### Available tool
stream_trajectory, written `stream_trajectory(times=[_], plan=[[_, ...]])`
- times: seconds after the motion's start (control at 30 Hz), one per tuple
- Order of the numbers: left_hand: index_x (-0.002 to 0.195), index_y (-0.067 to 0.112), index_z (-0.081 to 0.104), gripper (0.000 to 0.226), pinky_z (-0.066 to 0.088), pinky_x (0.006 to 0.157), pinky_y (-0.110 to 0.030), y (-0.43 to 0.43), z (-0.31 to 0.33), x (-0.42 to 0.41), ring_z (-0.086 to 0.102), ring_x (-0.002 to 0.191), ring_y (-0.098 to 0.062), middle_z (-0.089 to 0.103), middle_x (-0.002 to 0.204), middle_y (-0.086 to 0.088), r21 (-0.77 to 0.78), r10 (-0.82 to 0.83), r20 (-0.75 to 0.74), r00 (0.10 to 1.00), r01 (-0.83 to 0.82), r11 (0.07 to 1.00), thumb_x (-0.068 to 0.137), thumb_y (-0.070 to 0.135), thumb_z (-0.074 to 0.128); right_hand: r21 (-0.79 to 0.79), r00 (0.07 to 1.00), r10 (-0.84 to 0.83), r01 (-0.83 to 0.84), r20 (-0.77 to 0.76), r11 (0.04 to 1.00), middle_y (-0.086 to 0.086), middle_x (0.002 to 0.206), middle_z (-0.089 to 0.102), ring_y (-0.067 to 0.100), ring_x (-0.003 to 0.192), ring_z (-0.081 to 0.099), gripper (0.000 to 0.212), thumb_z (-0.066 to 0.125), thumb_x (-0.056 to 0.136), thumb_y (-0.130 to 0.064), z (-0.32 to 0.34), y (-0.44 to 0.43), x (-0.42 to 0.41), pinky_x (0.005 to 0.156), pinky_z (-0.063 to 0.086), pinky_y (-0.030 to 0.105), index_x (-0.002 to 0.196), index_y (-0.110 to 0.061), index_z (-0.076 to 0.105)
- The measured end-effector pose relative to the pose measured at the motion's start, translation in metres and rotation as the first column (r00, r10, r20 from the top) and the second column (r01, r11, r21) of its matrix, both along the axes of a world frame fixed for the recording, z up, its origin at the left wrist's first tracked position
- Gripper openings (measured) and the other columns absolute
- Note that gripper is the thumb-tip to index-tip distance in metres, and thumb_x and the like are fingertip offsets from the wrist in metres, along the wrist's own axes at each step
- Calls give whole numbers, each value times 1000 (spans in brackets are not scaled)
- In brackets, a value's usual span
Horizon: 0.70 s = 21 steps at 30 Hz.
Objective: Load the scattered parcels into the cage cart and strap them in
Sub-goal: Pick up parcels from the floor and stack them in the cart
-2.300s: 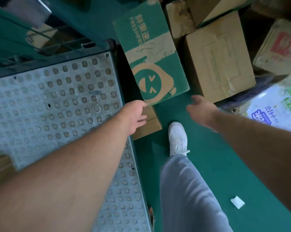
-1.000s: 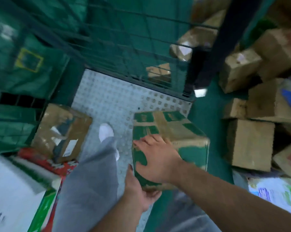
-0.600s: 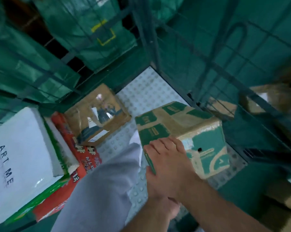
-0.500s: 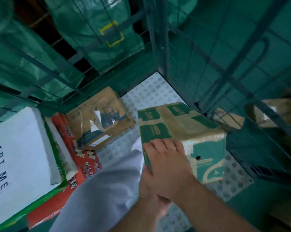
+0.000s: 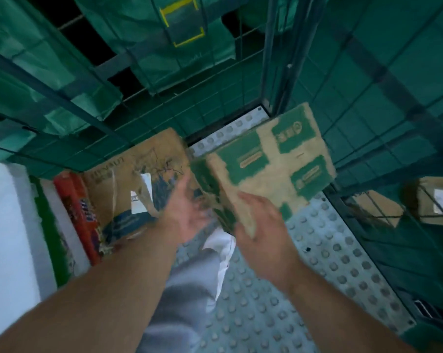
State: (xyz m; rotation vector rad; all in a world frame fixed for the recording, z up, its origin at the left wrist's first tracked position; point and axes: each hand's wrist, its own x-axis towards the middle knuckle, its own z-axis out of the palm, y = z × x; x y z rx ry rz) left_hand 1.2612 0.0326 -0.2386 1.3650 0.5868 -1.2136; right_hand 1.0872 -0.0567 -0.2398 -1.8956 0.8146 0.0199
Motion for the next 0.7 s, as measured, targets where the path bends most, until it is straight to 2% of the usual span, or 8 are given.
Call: stream_trajectory(times=[0.03, 0.1, 0.13, 0.2, 0.33, 0.47, 0.53, 0.7], plan=[[160, 23, 27, 110, 40, 110, -53, -5, -11, -15, 49, 136, -36, 42, 156, -16, 77, -194, -1, 981, 193, 978, 74, 81, 63, 22, 976, -202, 204, -84, 979, -9, 144, 43, 12, 130, 43, 55, 60, 97, -24, -12, -4, -9, 107, 42, 33, 149, -31, 44], [155, 36, 35, 109, 37, 114, -52, -16, -37, -30, 48, 137, -32, 42, 158, -9, 133, -370, 40, 928, 362, 923, 62, 83, 69, 109, 783, -519, 582, -342, 806, -3, 132, 46, 17, 105, 53, 49, 62, 97, -24, -43, -13, -31, 81, 50, 32, 144, -22, 46], [151, 39, 38, 105, 39, 112, -49, -16, -53, -31, 49, 135, -30, 44, 157, -5, 160, -388, 47, 920, 377, 912, 61, 81, 72, 161, 667, -583, 710, -464, 686, 0, 126, 50, 18, 94, 55, 48, 62, 97, -26, -57, -16, -44, 72, 51, 32, 142, -17, 48], [146, 39, 44, 94, 45, 105, -45, -19, -62, -43, 52, 133, -26, 50, 152, 3, 215, -425, 85, 901, 400, 891, 66, 84, 67, 248, 542, -558, 820, -628, 517, 5, 119, 61, 23, 92, 61, 47, 59, 98, -37, -84, -24, -62, 81, 56, 40, 137, -12, 53], [146, 34, 46, 76, 53, 103, -49, -30, -72, -41, 58, 125, -24, 55, 144, 1, 284, -492, 142, 859, 440, 852, 85, 79, 44, 396, 554, -512, 831, -656, 391, 2, 135, 63, 21, 106, 63, 51, 46, 106, -49, -96, -37, -64, 94, 51, 41, 146, -18, 49], [152, 39, 37, 115, 45, 111, -54, -34, -71, -33, 52, 134, -25, 52, 149, 5, 332, -656, 176, 734, 583, 741, 55, 98, 52, 564, 583, -530, 796, -616, 219, 2, 139, 61, 28, 117, 63, 76, 51, 91, -71, -107, -42, -34, 101, 52, 50, 150, -24, 45], [152, 39, 37, 117, 45, 112, -51, -34, -76, -31, 54, 134, -22, 57, 145, 9, 365, -700, 195, 688, 611, 702, 53, 94, 66, 643, 610, -543, 749, -577, 159, -1, 136, 63, 28, 117, 65, 71, 57, 87, -73, -111, -39, -7, 97, 55, 53, 141, -27, 54], [140, 41, 50, 60, 64, 82, -45, -24, -88, -39, 70, 94, -4, 68, 124, 16, 241, -463, 192, 865, 416, 877, 88, 38, 79, 663, 563, -652, 739, -508, 122, -7, 123, 70, 22, 112, 69, 35, 54, 101, -52, -110, -6, 21, 92, 56, 51, 132, -36, 55]])
